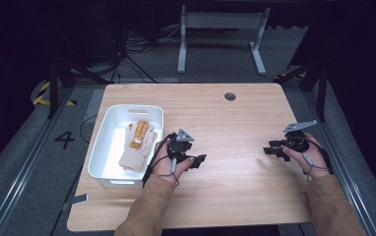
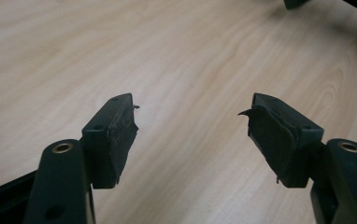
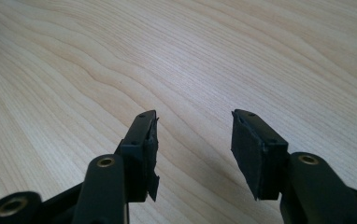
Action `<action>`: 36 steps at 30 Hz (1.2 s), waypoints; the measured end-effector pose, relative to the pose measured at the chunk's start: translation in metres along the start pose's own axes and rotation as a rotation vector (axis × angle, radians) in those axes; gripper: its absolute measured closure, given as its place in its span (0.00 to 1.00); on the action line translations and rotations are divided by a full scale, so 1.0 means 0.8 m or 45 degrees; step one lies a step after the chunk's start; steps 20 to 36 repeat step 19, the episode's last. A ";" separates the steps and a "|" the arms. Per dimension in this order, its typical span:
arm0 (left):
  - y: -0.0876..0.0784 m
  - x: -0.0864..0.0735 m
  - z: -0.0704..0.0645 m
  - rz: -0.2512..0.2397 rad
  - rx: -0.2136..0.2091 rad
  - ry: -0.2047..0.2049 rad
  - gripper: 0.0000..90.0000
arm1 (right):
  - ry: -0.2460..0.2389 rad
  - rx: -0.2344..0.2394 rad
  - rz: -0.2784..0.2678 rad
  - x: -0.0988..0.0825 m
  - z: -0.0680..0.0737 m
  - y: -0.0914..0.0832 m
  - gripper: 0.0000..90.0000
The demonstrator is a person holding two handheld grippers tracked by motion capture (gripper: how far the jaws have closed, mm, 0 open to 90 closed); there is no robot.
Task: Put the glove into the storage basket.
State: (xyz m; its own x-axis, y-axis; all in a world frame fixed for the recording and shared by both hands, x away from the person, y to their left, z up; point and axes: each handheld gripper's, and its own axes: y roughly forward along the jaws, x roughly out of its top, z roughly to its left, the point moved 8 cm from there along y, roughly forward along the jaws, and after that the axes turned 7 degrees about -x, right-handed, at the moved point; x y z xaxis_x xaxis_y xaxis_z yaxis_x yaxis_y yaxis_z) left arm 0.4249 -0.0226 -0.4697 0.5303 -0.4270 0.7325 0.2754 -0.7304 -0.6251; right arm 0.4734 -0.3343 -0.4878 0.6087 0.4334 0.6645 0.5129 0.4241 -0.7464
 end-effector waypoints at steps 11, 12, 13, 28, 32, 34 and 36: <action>0.030 -0.022 -0.011 0.123 -0.095 0.066 0.34 | -0.016 -0.027 0.024 -0.010 0.003 0.011 0.57; 0.033 -0.025 -0.010 0.130 -0.097 0.061 0.34 | -0.016 -0.023 0.024 -0.010 0.004 0.011 0.57; 0.035 -0.027 -0.009 0.137 -0.094 0.054 0.34 | -0.016 -0.020 0.022 -0.010 0.004 0.012 0.57; 0.043 -0.030 -0.011 0.149 -0.090 0.046 0.32 | -0.021 -0.021 0.009 -0.008 0.005 0.012 0.57; 0.043 -0.030 -0.011 0.149 -0.090 0.046 0.32 | -0.021 -0.021 0.009 -0.008 0.005 0.012 0.57; 0.043 -0.030 -0.011 0.149 -0.090 0.046 0.32 | -0.021 -0.021 0.009 -0.008 0.005 0.012 0.57; 0.043 -0.030 -0.011 0.149 -0.090 0.046 0.32 | -0.021 -0.021 0.009 -0.008 0.005 0.012 0.57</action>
